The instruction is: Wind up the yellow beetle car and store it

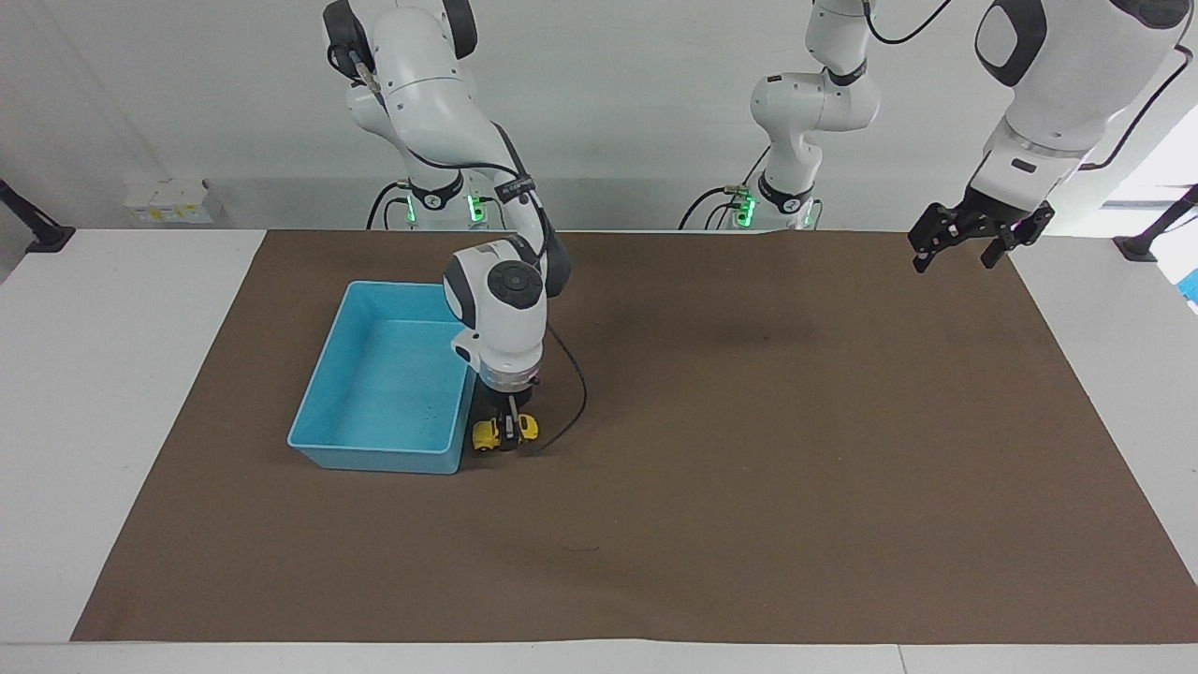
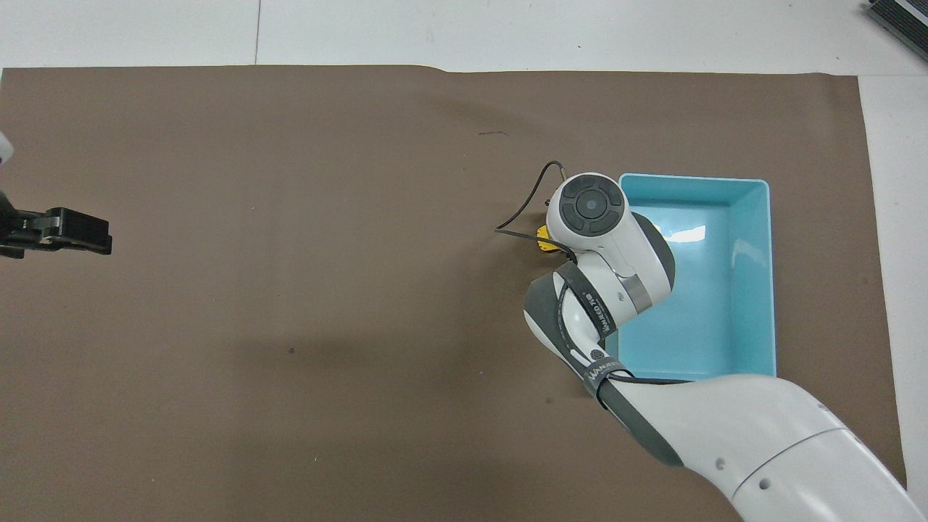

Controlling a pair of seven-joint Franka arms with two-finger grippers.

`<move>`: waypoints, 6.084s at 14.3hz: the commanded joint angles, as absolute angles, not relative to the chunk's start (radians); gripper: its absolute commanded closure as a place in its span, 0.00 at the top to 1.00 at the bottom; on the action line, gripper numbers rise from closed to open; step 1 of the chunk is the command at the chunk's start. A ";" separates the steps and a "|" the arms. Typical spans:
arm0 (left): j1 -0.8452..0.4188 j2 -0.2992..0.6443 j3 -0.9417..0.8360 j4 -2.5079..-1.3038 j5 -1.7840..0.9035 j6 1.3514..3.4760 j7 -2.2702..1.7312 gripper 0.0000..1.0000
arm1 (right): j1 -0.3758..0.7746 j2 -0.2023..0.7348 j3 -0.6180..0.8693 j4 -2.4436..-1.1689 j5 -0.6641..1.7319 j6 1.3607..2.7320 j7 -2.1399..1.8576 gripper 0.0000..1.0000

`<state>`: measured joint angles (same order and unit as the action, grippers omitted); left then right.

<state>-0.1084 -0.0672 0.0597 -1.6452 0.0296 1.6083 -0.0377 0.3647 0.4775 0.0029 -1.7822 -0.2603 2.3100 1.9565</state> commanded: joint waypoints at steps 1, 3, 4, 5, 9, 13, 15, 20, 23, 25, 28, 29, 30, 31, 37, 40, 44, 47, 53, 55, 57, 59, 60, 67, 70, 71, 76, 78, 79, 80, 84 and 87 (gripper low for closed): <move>-0.103 -0.100 0.054 -1.629 0.011 1.566 -0.021 1.00 | 0.385 0.468 0.009 -1.763 -0.295 2.278 1.985 0.00; -0.107 -0.100 0.054 -1.631 0.011 1.559 -0.023 1.00 | 0.409 0.466 0.009 -1.711 -0.295 2.199 1.985 0.00; -0.107 -0.107 0.055 -1.631 0.011 1.568 -0.025 1.00 | 0.413 0.465 0.009 -1.686 -0.293 2.175 1.986 0.00; -0.109 -0.109 0.055 -1.629 0.011 1.571 -0.025 1.00 | 0.425 0.457 0.009 -1.672 -0.293 2.152 1.985 0.00; -0.110 -0.107 0.051 -1.629 0.008 1.572 -0.031 1.00 | 0.417 0.372 0.009 -1.687 -0.278 2.145 1.932 0.00; -0.103 -0.113 0.055 -1.634 -0.055 1.560 -0.020 1.00 | 0.379 0.295 0.011 -1.704 -0.253 2.112 1.735 0.00; -0.106 -0.120 0.057 -1.638 -0.057 1.559 -0.018 1.00 | 0.347 0.263 0.012 -1.704 -0.249 2.082 1.610 0.00; -0.106 -0.123 0.058 -1.643 -0.045 1.536 0.056 1.00 | 0.299 0.183 0.009 -1.701 -0.069 1.962 1.199 0.00; -0.095 -0.127 0.060 -1.646 -0.043 1.526 0.067 1.00 | 0.290 0.144 0.009 -1.703 -0.063 1.895 1.002 0.00; -0.094 -0.127 0.063 -1.646 -0.044 1.528 0.061 1.00 | 0.288 0.135 0.009 -1.704 -0.063 1.844 0.854 0.00; -0.092 -0.127 0.066 -1.647 -0.044 1.531 0.057 1.00 | 0.275 0.124 0.005 -1.717 -0.066 1.833 0.674 0.00; -0.092 -0.127 0.066 -1.651 -0.044 1.531 0.057 1.00 | 0.261 0.123 0.006 -1.726 -0.066 1.833 0.625 0.00; -0.092 -0.127 0.066 -1.652 -0.043 1.529 0.055 1.00 | 0.244 0.114 0.006 -1.744 -0.064 1.836 0.568 0.00; -0.091 -0.129 0.067 -1.654 -0.043 1.528 0.052 1.00 | 0.220 0.103 0.006 -1.775 -0.064 1.850 0.502 0.00; -0.094 -0.129 0.066 -1.657 -0.022 1.535 0.045 1.00 | 0.111 -0.008 0.006 -2.015 -0.063 2.035 0.258 0.00; -0.094 -0.129 0.066 -1.661 -0.018 1.536 0.018 1.00 | 0.077 -0.017 0.006 -2.077 -0.063 2.109 0.186 0.00; -0.094 -0.129 0.066 -1.660 -0.018 1.528 0.021 1.00 | 0.075 -0.012 0.008 -2.144 -0.061 2.202 0.150 0.00; -0.107 -0.126 0.060 -1.651 -0.025 1.528 0.017 1.00 | 0.063 -0.005 0.008 -2.261 -0.055 2.357 0.132 0.00; -0.094 -0.126 0.067 -1.651 -0.025 1.528 0.017 1.00 | 0.052 0.032 0.008 -2.361 -0.054 2.496 0.129 0.00; -0.097 -0.126 0.066 -1.651 -0.025 1.528 0.018 1.00 | 0.052 0.043 0.008 -2.410 -0.049 2.571 0.127 0.00; -0.095 -0.126 0.067 -1.651 -0.025 1.528 0.017 1.00 | 0.055 0.060 0.008 -2.427 -0.048 2.599 0.127 0.00; -0.094 -0.126 0.067 -1.651 -0.025 1.528 0.017 1.00 | 0.066 0.070 0.008 -2.413 -0.046 2.594 0.140 0.71; -0.094 -0.126 0.067 -1.651 -0.025 1.528 0.017 1.00 | 0.064 0.068 0.008 -2.413 -0.048 2.594 0.132 1.00; -0.094 -0.126 0.067 -1.651 -0.025 1.528 0.017 1.00 | 0.066 0.023 0.006 -2.214 -0.046 2.322 0.123 1.00; -0.094 -0.126 0.067 -1.651 -0.025 1.528 0.018 1.00 | 0.057 0.035 0.003 -2.094 -0.051 2.197 0.126 1.00; -0.094 -0.126 0.067 -1.651 -0.025 1.528 0.017 1.00 | 0.049 0.041 0.002 -2.051 -0.063 2.157 0.124 1.00; -0.094 -0.126 0.067 -1.651 -0.025 1.528 0.018 1.00 | 0.029 0.051 -0.002 -1.840 -0.064 1.915 0.133 1.00; -0.094 -0.126 0.067 -1.651 -0.025 1.528 0.017 1.00 | 0.032 0.038 0.000 -1.766 -0.057 1.809 0.143 1.00; -0.094 -0.126 0.067 -1.651 -0.025 1.528 0.018 1.00 | 0.035 0.026 0.000 -1.740 -0.055 1.769 0.149 1.00; -0.094 -0.126 0.067 -1.651 -0.025 1.528 0.018 1.00 | 0.043 0.011 0.002 -1.717 -0.051 1.725 0.164 1.00; -0.094 -0.126 0.067 -1.651 -0.025 1.528 0.018 1.00 | 0.041 0.003 0.009 -1.576 -0.038 1.544 0.176 1.00; -0.094 -0.126 0.067 -1.651 -0.025 1.528 0.017 1.00 | 0.037 0.008 0.008 -1.493 -0.028 1.439 0.176 1.00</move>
